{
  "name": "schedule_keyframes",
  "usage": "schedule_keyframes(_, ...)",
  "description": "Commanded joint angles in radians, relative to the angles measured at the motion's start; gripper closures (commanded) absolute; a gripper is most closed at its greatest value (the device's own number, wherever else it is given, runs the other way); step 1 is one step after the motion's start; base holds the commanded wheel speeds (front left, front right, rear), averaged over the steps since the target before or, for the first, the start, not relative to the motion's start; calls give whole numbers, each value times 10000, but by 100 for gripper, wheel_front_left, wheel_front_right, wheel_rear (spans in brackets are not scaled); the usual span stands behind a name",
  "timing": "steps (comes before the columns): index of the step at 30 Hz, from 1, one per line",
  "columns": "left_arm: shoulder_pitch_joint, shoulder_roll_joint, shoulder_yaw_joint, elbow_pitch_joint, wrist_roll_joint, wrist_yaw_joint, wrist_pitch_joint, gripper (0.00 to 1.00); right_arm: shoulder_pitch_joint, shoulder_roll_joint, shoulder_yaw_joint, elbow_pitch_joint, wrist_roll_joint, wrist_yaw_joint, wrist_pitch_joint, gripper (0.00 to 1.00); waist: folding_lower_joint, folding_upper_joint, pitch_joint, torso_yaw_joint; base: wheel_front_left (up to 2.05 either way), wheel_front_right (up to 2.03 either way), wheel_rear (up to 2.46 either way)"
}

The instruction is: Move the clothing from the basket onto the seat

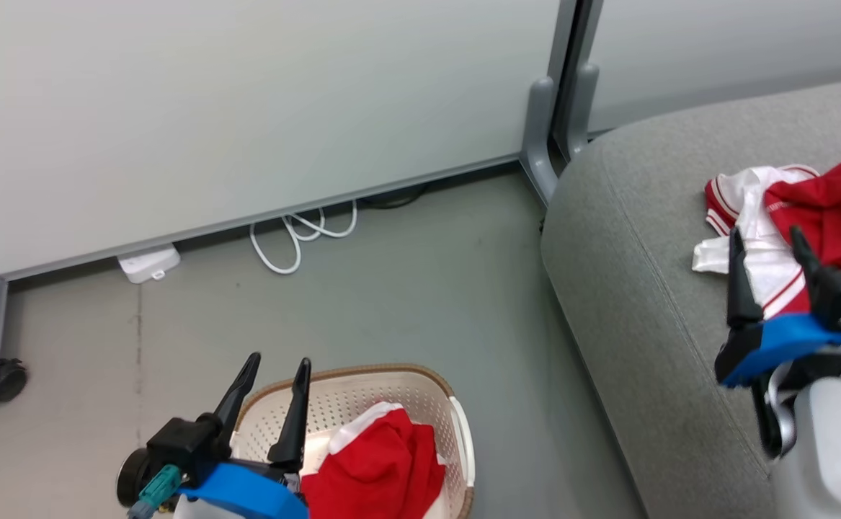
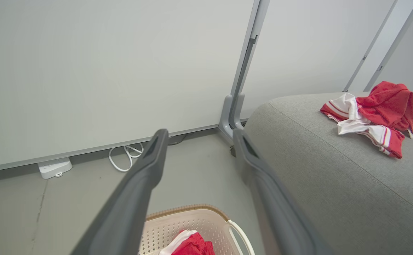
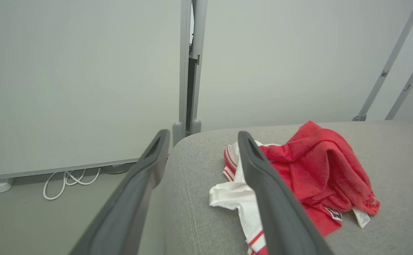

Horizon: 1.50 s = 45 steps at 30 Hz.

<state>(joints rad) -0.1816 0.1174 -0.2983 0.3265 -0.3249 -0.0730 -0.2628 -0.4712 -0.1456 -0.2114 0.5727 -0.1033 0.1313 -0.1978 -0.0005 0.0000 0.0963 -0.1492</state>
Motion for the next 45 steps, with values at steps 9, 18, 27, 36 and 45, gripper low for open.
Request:
schedule_keyframes(9, 945, -128, 979, 158, 212, -54, -29, 0, 3577, 641, 796, -3822, 525, -10, 1110, 0, 5, 0, -1008, 954, 0, 0, 0)
schedule_keyframes(18, 1016, -144, 1583, 258, 384, -85, -29, 0, 4933, 906, 1453, -5401, 730, -10, 1785, 0, 5, 0, -1102, 1240, 0, 0, 0)
schedule_keyframes(27, 1089, -212, 1929, 410, 548, -223, -29, 0, 5293, 963, 1528, -6013, 810, -10, 2070, 0, 5, 0, -1078, 1360, 0, 0, 0)
schedule_keyframes(36, 1048, -313, 2005, 478, 743, -324, -29, 0, 5359, 968, 1497, -6094, 1027, -10, 2099, 0, 5, 0, -966, 1363, 0, 0, 0)
schedule_keyframes(45, 579, -372, 1907, 541, 926, -419, -31, 0, 4724, 966, 1538, -6318, 1102, -10, 1930, 0, 5, 0, 67, 1097, 0, 0, 0)
